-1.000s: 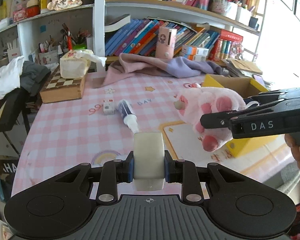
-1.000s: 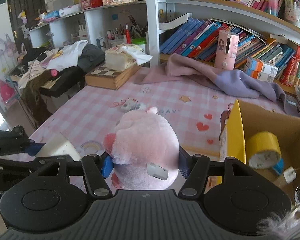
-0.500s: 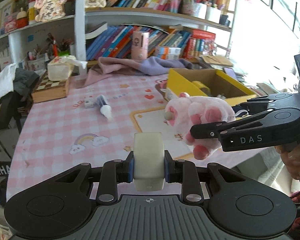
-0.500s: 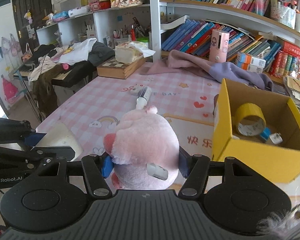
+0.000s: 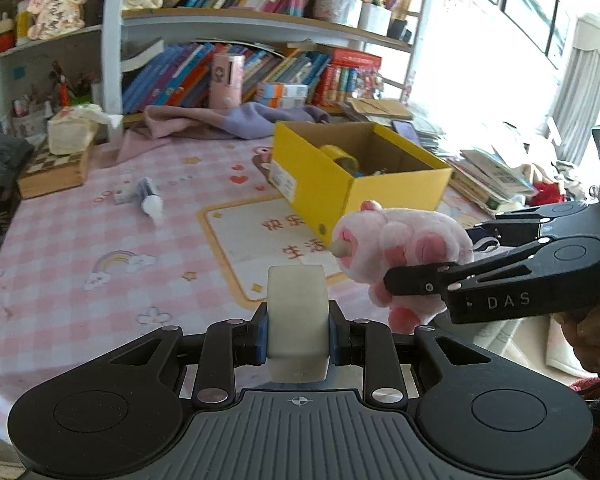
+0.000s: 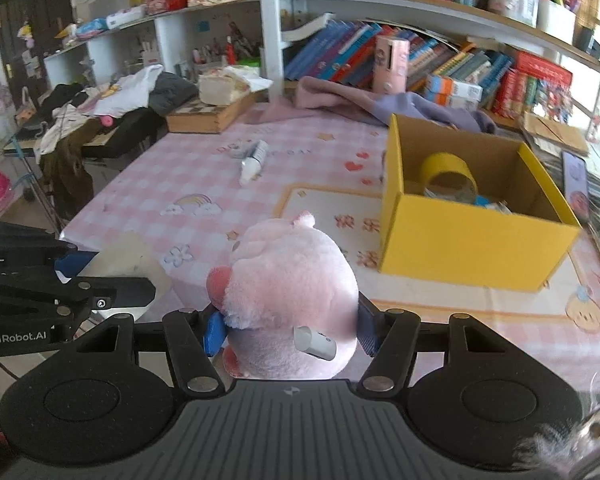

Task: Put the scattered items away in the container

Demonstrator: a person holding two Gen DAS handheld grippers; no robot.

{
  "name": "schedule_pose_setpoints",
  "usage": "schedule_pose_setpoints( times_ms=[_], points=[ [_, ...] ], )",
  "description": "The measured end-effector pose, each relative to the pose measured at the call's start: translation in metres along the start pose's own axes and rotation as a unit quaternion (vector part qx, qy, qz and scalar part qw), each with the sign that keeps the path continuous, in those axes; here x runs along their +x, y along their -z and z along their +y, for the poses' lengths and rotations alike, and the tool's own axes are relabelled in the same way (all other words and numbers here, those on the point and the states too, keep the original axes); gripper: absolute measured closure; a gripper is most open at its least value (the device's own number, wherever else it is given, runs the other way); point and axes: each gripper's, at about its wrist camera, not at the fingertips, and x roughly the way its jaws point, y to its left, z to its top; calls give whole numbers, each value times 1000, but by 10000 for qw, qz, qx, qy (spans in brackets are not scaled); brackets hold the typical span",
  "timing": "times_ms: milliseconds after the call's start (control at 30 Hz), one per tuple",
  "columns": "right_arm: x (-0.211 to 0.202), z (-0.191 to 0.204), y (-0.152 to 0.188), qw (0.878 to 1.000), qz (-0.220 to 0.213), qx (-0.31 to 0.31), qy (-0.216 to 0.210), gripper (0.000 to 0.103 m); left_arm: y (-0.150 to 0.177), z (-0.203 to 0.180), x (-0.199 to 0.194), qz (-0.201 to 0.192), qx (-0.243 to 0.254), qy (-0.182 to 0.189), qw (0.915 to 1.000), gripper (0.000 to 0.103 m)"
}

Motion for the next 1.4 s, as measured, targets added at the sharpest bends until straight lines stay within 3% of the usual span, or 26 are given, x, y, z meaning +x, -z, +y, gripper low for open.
schedule_pose_setpoints(
  times_ms=[400, 833, 1400],
  points=[
    [-24, -25, 28, 9973, 125, 518, 505, 44, -4, -31, 22, 216, 416, 640, 9968, 77],
    [-45, -55, 50, 9893, 191, 1041, 1004, 44, -13, -64, 49, 447, 822, 1250, 9877, 77],
    [-44, -98, 53, 9820, 299, 1391, 1244, 44, -31, -96, 84, 621, 1040, 1577, 9800, 77]
  ],
)
